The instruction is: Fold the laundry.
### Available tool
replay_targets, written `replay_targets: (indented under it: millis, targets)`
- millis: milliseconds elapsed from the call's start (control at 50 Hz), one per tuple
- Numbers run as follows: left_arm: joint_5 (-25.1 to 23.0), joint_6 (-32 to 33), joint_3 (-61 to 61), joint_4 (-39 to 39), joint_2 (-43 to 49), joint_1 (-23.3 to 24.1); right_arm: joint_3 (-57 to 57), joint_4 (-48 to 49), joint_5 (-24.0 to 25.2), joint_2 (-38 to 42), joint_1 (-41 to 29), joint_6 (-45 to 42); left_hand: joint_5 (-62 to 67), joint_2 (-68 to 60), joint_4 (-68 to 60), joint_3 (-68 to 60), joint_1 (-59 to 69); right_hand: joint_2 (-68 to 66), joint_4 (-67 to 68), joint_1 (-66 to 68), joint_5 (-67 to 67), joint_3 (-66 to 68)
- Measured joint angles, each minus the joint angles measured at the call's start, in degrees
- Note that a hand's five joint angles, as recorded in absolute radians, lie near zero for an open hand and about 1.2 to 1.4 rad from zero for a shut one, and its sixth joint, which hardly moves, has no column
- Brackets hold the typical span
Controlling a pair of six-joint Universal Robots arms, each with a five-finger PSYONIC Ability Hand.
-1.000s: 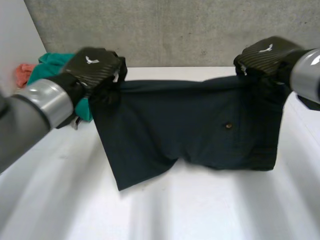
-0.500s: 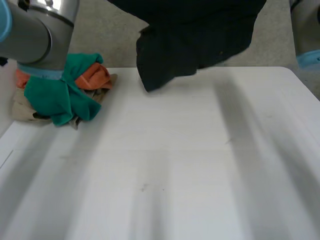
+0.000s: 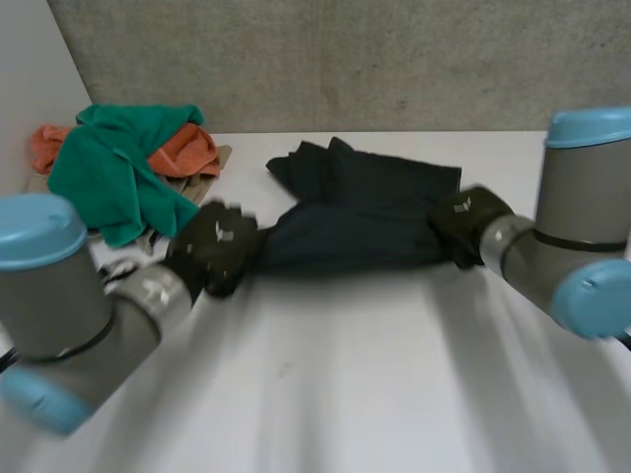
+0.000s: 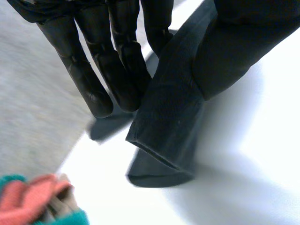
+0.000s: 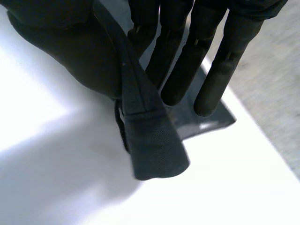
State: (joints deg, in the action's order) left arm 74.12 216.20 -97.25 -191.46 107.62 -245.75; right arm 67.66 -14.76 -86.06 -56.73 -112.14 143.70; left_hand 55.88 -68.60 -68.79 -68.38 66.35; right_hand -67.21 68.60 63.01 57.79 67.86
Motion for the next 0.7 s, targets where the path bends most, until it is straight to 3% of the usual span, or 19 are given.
replay_targets:
  millis: [80,100,120,220,280,440,460,500,560,580,700]
  targets:
    - [-0.1,4.9,-9.3,15.0,-11.9,1.0,14.4,-11.8,0.0,-13.1,0.2,-6.2,0.0,0.0,0.0,0.0,0.0,0.0,0.0,0.0,0.0,0.0]
    - [-0.1,4.9,-9.3,15.0,-11.9,1.0,14.4,-11.8,0.0,-13.1,0.2,-6.2,0.0,0.0,0.0,0.0,0.0,0.0,0.0,0.0,0.0,0.0]
    - [-0.3,6.5,-12.3,22.1,-16.3,1.5,19.9,-15.8,0.1,-18.0,0.4,-8.9,0.0,0.0,0.0,0.0,0.0,0.0,0.0,0.0,0.0,0.0]
    - [-1.5,11.0,-16.9,38.1,-23.2,2.6,30.3,-19.6,0.4,-26.4,0.8,-15.1,0.1,0.0,0.0,0.0,0.0,0.0,0.0,0.0,0.0,0.0]
    - [-2.5,14.0,-17.2,43.0,-23.8,3.0,34.1,-19.1,0.5,-28.9,1.3,-17.6,0.3,0.0,0.0,0.0,0.0,0.0,0.0,0.0,0.0,0.0]
    - [-3.2,16.7,-7.5,36.0,-12.8,3.3,33.6,-14.2,0.5,-26.2,2.2,-16.6,1.3,0.0,0.0,0.0,0.0,0.0,0.0,0.0,0.1,0.0]
    - [-3.2,16.6,-6.0,35.1,-11.5,3.5,33.1,-13.3,0.5,-25.4,2.1,-15.9,-1.4,3.2,3.3,3.2,-2.0,0.0,0.0,0.0,0.2,0.0]
    - [-3.2,16.1,-1.4,32.8,-7.8,4.6,32.2,-11.2,0.5,-23.5,2.0,-13.9,-27.7,30.4,30.7,30.1,-32.3,0.0,0.0,0.0,0.6,0.0]
    - [-3.2,15.5,2.2,31.0,-5.7,5.7,31.7,-8.7,0.6,-21.6,1.8,-11.8,-37.2,39.8,40.4,39.3,-42.7,0.0,0.0,0.0,0.7,0.0]
    - [-3.2,15.0,4.4,29.4,-4.7,6.3,31.8,-7.4,0.6,-20.9,1.8,-10.7,-47.8,50.3,50.8,49.7,-50.6,0.0,0.0,0.0,0.7,0.0]
    - [-3.3,10.8,11.1,20.0,-0.7,7.1,33.2,-2.8,0.7,-20.1,1.7,-9.2,-50.0,52.0,52.7,52.0,-50.6,0.0,0.0,0.0,0.7,0.0]
